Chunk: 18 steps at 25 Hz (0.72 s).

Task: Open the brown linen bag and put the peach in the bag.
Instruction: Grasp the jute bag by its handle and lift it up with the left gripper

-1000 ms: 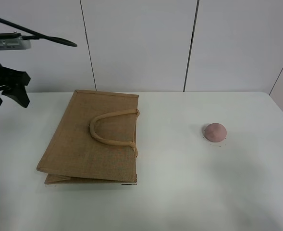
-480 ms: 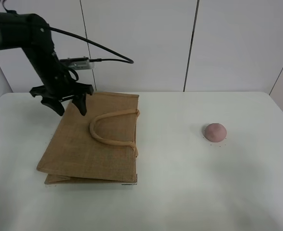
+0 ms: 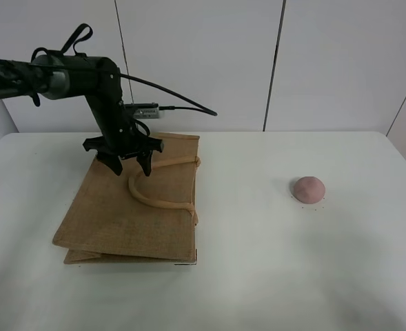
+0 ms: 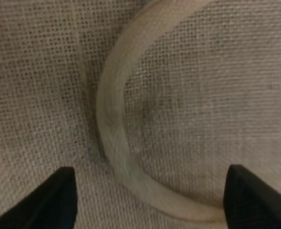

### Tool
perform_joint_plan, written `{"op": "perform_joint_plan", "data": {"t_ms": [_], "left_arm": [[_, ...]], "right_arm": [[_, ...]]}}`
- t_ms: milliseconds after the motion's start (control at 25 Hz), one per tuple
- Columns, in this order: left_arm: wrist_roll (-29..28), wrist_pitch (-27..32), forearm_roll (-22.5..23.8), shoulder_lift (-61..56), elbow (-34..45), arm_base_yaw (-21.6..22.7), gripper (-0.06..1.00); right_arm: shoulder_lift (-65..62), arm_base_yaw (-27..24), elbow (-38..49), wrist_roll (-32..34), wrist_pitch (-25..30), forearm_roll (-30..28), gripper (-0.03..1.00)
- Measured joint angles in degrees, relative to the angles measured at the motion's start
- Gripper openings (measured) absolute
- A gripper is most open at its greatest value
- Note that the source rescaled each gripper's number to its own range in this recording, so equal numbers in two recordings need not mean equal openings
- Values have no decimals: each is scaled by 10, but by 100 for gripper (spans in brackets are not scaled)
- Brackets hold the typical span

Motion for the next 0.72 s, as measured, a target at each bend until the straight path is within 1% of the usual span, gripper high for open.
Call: {"op": "perform_joint_plan", "data": {"t_ms": [320,720], "left_arm": [[0,-23,5,36,0,0,99],[-1,-39,5,75,-3,0,99]], "right_arm": [[0,0,0,0,0,0,100],[0,0,0,0,0,0,100]]}}
